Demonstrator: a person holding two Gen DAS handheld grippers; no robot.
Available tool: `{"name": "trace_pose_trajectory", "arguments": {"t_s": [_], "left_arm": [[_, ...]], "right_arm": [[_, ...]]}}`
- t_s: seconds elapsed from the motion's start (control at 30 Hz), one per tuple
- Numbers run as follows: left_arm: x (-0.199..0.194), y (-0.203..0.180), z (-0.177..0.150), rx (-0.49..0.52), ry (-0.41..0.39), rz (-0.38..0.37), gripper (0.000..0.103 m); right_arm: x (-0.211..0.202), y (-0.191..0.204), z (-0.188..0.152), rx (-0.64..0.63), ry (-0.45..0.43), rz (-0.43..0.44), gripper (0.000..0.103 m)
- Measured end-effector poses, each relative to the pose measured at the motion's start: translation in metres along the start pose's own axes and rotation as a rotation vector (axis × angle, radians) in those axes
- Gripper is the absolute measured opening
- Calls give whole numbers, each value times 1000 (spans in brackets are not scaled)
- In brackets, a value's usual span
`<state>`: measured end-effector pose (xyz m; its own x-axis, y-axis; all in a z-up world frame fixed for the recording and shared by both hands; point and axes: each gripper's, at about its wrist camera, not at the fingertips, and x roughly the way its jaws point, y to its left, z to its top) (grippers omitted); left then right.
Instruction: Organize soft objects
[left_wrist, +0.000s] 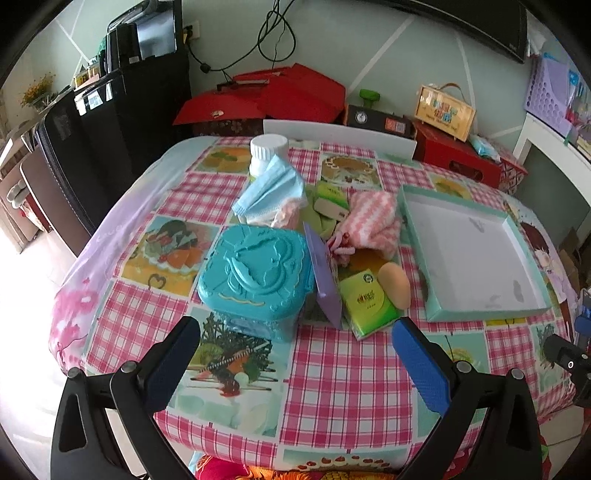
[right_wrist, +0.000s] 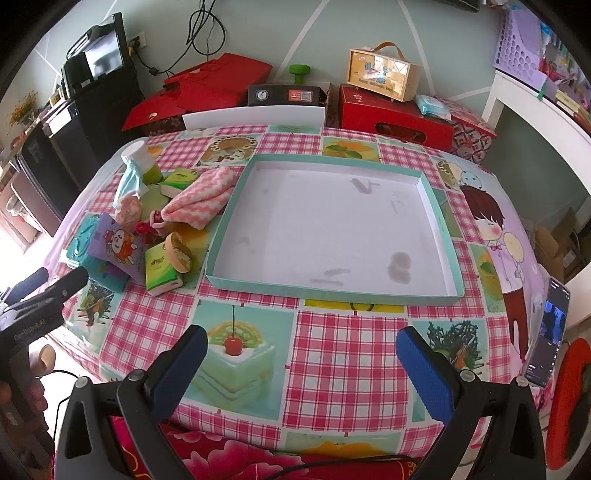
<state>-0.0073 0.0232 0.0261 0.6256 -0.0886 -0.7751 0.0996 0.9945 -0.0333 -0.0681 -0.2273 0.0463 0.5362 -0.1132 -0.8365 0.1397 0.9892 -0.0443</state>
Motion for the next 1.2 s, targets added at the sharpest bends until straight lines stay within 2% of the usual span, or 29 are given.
{"name": "trace_pose_trajectory", "arguments": {"t_s": [0.37,0.93,1.07,1.2], "left_arm": [[0,-2,0,8,-9,-33,103],[11,-1,5,29,38,-66,103],[11,3,15,27,51,-86,103],[9,18,39,10,55,-113,103]], "right_arm": [[0,3,1,-11,1,0,103],[13,10,4,-27,29,5,103],[15,12,8,-35,26,9,103],[11,20,21,-59,-5,30,103]]}}
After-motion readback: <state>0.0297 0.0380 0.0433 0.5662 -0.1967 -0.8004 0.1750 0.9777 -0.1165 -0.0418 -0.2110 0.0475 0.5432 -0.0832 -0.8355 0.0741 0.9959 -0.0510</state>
